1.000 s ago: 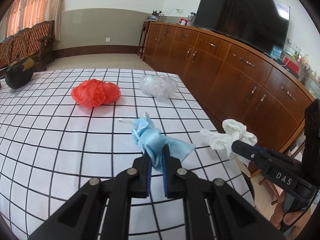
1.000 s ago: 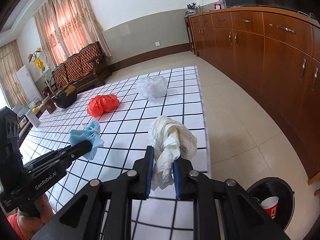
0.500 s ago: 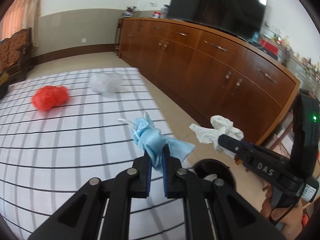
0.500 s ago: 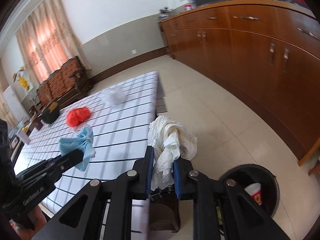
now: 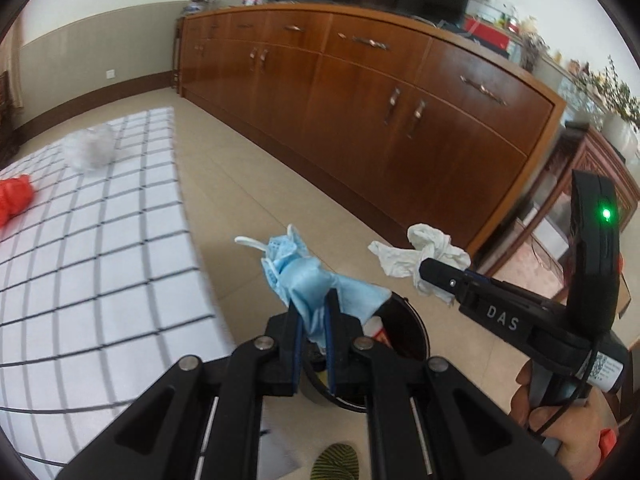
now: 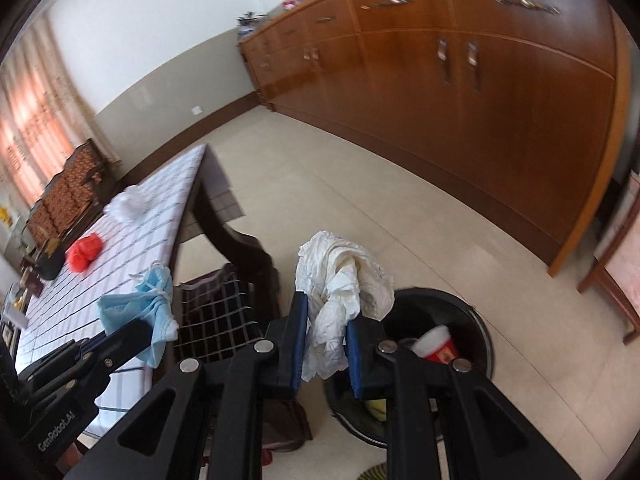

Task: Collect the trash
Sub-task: 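Carry the blue mask and white tissue over the black bin, then open both tools to drop the mask and tissue into the bin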

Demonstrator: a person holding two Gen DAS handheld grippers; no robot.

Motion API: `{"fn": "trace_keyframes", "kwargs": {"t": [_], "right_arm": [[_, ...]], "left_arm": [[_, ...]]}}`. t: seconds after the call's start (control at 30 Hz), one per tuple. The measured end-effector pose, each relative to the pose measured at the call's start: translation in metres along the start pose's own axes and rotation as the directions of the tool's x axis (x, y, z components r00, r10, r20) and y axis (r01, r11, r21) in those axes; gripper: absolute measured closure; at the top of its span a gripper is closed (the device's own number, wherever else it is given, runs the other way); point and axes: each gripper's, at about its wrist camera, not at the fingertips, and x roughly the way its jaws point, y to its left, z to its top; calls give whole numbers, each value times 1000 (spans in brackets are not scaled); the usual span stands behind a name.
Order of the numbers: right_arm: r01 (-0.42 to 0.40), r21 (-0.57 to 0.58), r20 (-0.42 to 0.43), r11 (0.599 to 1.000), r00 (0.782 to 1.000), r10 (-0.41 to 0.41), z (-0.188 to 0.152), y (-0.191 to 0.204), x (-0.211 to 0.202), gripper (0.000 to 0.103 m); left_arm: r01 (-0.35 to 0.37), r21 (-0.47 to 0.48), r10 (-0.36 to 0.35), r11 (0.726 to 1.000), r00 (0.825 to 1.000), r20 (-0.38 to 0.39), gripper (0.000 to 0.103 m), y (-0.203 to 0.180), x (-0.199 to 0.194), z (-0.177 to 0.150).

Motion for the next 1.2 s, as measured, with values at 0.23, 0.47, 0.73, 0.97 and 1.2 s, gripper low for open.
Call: {"fn": "trace_keyframes", "kwargs": {"t": [0.23, 0.47, 0.73, 0.97, 1.2], "right_arm": [[57, 55, -66, 997, 996, -54, -9, -39, 9, 83], [114, 110, -156, 987, 983, -96, -16, -74, 26, 83], [142, 158, -239, 977, 966, -102, -24, -92, 53, 83], [136, 226, -261, 965, 963, -74, -21, -104, 67, 83], [145, 272, -261, 951, 963, -72, -20, -111, 70, 75]], "left_arm": [[20, 20, -19, 1000, 997, -68, 93, -24, 28, -9], [26, 38, -20, 999, 989, -146, 93, -42, 56, -23], [6, 54, 7, 999, 969, -246, 92, -54, 92, -40], [-3, 55, 20, 998, 949, -313, 89, -59, 113, -50], [29, 47, -12, 998, 948, -317, 45, -66, 118, -47]]}}
